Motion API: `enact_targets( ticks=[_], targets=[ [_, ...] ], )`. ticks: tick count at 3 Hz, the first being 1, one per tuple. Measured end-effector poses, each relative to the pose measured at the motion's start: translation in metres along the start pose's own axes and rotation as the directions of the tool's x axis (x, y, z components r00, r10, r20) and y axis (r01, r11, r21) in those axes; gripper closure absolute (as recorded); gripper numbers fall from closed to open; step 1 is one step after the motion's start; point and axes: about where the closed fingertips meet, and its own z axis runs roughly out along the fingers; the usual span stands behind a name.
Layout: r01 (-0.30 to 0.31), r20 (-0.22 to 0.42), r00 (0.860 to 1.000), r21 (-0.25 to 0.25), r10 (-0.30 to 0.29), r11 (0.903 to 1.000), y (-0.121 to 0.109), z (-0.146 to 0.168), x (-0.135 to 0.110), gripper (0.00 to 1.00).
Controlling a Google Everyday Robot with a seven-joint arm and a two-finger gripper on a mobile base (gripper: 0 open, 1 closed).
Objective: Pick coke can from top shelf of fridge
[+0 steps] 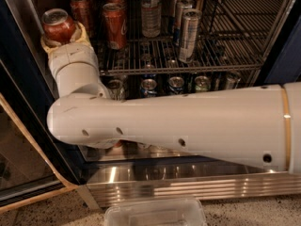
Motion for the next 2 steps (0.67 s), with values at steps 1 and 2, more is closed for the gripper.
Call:
enact_targets(
  ticks=[1,2],
  targets=[
    [-0.034,0.021,0.999,0.002,0.034,0.9994,0.009,-0.036,-0.021,1.00],
    [-0.029,0.030,0.999,0.013,0.029,0.9995,0.014,-0.056,-0.032,1.00]
  ],
)
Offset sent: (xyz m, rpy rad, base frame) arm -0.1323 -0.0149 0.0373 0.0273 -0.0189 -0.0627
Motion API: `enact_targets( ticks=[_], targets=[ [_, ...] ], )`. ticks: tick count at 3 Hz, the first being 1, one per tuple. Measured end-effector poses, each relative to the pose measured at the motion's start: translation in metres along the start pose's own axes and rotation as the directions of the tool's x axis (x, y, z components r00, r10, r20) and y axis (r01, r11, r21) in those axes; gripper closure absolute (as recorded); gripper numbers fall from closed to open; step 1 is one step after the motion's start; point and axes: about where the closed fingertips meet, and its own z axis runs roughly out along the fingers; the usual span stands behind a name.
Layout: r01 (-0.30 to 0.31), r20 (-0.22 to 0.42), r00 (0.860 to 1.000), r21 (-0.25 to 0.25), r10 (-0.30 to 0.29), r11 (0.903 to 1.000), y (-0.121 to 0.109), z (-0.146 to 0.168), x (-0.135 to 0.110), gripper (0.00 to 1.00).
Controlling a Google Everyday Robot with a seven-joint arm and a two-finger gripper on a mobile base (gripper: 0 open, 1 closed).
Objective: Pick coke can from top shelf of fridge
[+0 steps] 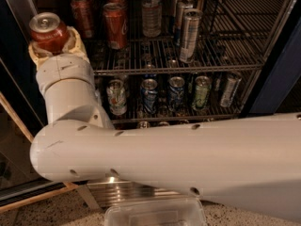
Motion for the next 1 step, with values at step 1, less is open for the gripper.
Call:
enact_targets(
  ticks=[1],
  targets=[
    [0.000,0.000,1.000,0.000,0.000,1.0000,0.0000,0.0000,0.0000,1.00]
  ],
)
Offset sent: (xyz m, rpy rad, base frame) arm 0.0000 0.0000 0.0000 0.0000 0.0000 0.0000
